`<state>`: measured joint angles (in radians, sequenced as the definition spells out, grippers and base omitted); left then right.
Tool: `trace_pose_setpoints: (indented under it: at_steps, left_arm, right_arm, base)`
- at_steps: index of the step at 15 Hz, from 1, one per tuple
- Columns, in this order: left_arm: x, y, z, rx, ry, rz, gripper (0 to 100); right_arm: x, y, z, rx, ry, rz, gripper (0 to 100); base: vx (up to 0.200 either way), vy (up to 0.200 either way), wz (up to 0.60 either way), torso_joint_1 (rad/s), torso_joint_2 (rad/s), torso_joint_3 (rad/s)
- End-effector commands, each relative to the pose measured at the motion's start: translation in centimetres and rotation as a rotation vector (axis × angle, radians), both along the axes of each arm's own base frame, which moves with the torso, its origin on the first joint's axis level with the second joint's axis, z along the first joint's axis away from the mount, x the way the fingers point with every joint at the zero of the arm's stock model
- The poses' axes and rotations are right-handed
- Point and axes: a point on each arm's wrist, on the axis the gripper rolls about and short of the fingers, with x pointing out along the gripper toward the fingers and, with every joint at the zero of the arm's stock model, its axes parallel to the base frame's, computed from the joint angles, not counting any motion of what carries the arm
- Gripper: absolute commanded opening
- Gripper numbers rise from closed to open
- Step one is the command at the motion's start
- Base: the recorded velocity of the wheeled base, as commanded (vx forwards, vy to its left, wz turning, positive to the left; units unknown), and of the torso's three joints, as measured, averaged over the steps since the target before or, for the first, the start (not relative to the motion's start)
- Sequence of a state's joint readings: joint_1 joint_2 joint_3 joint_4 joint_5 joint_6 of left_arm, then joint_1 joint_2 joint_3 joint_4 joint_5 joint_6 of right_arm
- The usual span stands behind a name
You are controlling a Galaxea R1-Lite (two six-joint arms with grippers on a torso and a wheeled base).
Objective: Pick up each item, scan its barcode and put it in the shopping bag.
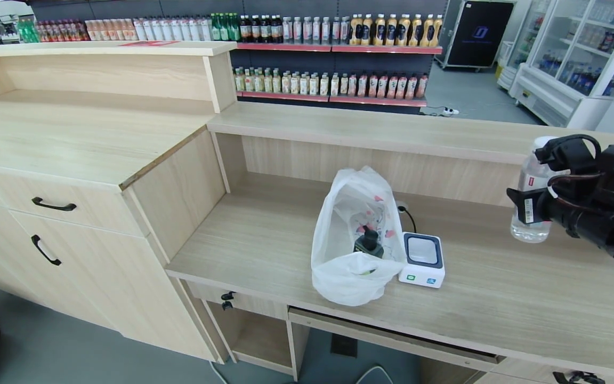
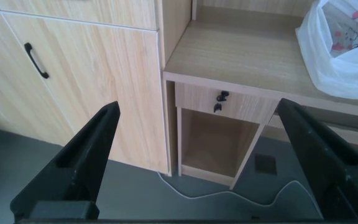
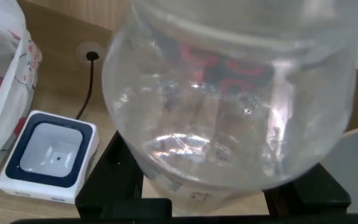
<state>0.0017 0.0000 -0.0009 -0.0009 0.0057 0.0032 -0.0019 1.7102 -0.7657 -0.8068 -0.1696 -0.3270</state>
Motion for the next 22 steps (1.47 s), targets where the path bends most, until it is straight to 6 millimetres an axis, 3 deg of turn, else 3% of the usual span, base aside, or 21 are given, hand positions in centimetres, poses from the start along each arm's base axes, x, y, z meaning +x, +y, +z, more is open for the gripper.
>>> trace_pose_setpoints:
  at_steps: [1, 9, 14, 18, 22]
  left_arm:
    - [0.0, 0.0, 0.0, 0.000, -0.001, 0.000, 100]
    - [0.0, 0.0, 0.0, 0.000, 0.000, 0.000, 100]
    - [0.0, 0.0, 0.0, 0.000, -0.001, 0.000, 100]
    - [0.0, 0.0, 0.0, 0.000, -0.001, 0.000, 100]
    - [0.0, 0.0, 0.0, 0.000, -0.001, 0.000, 100]
  right_arm:
    - [0.0, 0.0, -0.2, 0.013, 0.001, 0.035, 0]
    - [1.6, 0.4, -1.1, 0.062, -0.073, 0.110, 0]
    - [4.7, 0.6, -2.7, 0.167, -0.096, 0.140, 0]
    - [7.7, -0.1, -5.0, 0.256, -0.086, 0.110, 0]
    - [9.0, -0.6, -6.7, 0.263, -0.057, 0.093, 0]
  base:
    - [0.000, 0.000, 0.60, -0.007, 0.00, -0.002]
    - [0.000, 0.000, 0.60, 0.004, 0.00, 0.001]
    - [0.000, 0.000, 0.00, 0.000, 0.00, 0.000]
    - [0.000, 0.000, 0.00, 0.000, 0.00, 0.000]
    - [0.000, 0.000, 0.00, 0.000, 0.00, 0.000]
